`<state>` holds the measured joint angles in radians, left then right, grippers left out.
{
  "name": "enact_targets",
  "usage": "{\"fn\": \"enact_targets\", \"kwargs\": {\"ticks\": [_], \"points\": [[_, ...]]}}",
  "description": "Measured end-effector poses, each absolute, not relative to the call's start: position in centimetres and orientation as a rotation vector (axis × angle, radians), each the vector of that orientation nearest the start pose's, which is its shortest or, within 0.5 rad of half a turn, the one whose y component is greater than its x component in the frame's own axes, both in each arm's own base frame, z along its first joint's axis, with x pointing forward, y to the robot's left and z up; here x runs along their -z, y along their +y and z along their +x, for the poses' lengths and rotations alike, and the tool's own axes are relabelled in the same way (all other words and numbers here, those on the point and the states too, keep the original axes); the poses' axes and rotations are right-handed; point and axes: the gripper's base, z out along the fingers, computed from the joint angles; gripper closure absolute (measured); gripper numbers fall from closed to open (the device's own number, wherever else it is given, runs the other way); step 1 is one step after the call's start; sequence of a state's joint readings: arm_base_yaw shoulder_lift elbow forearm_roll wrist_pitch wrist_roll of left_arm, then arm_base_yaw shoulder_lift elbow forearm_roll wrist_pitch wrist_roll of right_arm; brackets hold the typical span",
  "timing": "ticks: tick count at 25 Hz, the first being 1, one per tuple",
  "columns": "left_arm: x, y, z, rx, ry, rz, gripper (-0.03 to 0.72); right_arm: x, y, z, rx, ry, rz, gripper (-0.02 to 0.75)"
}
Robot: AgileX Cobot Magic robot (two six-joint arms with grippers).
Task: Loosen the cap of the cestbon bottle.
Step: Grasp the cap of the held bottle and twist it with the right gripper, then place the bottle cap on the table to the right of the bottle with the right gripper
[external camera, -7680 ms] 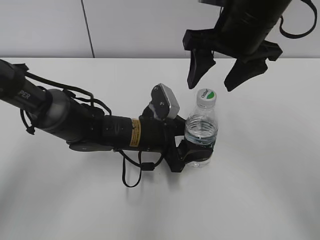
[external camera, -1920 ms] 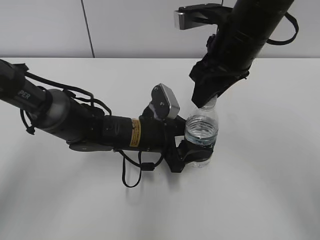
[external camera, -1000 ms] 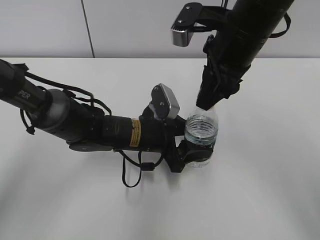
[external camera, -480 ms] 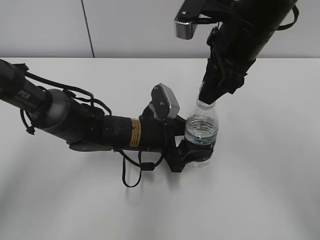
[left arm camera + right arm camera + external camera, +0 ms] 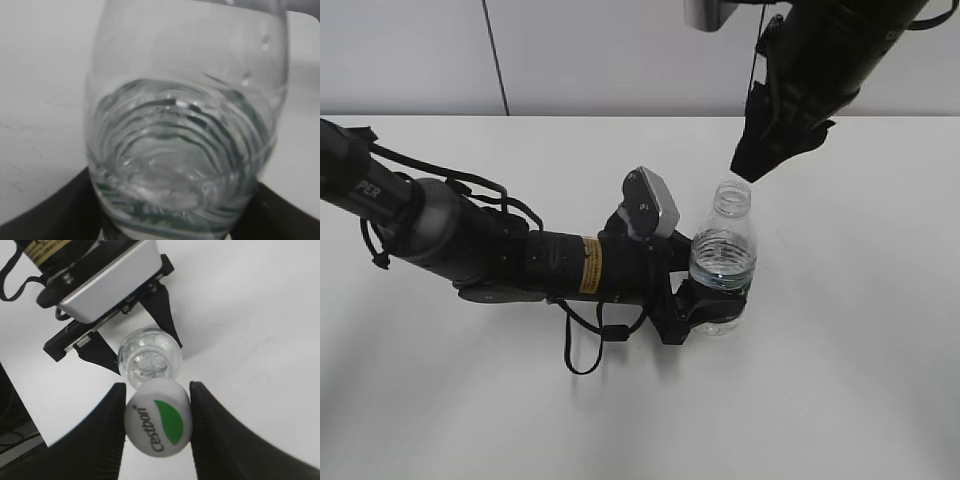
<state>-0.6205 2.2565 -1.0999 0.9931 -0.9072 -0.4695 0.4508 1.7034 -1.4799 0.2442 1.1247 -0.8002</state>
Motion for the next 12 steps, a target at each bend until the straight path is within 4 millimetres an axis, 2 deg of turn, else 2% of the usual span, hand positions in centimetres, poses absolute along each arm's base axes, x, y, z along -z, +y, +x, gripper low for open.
{"fn": "enact_targets", "kwargs": {"ticks": [6, 12], "points": [[-7.7, -28.7, 29.9, 0.938, 1.574, 1.283, 0.176, -31.3, 15.6, 30.9, -0.068, 2.439, -1.371, 0.441], [-7.7, -28.7, 29.9, 0.937, 1.575, 1.283, 0.176, -31.9, 12.2, 31.7, 0.004, 2.604, -1.084, 0.441]]}}
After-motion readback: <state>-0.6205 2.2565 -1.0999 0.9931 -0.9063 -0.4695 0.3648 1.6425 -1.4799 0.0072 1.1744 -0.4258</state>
